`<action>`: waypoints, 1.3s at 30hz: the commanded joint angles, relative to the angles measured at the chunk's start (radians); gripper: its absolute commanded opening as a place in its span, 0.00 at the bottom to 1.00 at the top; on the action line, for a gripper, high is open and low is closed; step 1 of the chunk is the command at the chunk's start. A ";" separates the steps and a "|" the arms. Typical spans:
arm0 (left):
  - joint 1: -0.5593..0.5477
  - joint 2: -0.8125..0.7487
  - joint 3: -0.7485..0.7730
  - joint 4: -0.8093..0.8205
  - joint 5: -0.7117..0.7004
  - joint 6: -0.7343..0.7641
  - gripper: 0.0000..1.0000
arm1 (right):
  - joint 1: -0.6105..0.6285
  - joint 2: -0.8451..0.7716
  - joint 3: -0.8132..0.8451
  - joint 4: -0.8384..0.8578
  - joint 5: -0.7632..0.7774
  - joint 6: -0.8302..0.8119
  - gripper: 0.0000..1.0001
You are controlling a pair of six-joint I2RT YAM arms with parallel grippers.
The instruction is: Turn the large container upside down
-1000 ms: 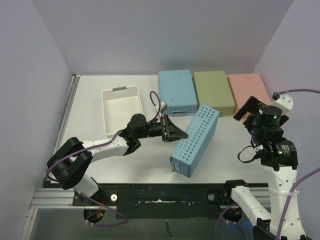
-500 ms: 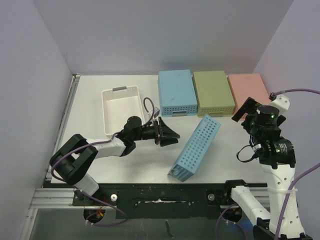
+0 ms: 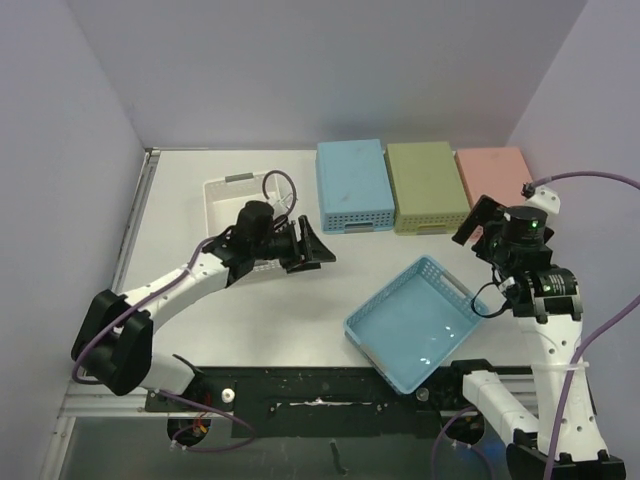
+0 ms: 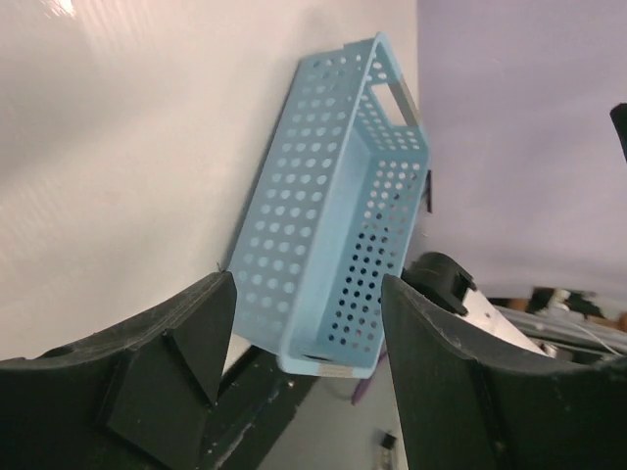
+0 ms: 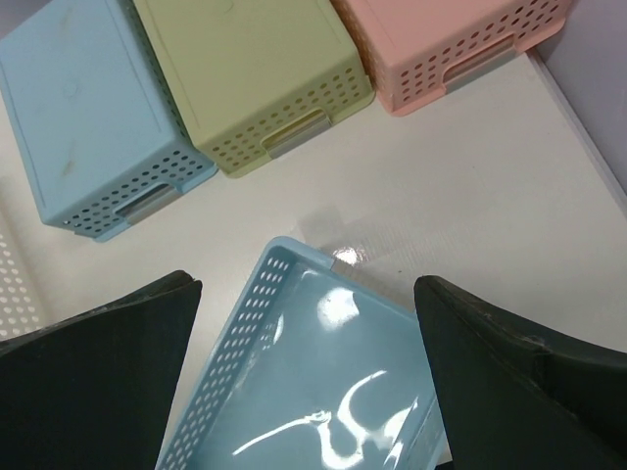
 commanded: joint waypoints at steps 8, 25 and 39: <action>-0.001 0.025 0.313 -0.511 -0.575 0.360 0.66 | -0.004 0.068 -0.043 0.041 -0.136 0.003 0.98; 0.009 0.265 0.382 -0.385 -0.849 0.499 0.62 | 0.002 0.039 -0.063 0.014 -0.162 0.026 0.98; 0.016 0.294 0.464 -0.456 -0.810 0.533 0.07 | 0.001 0.031 -0.077 0.015 -0.159 0.027 0.97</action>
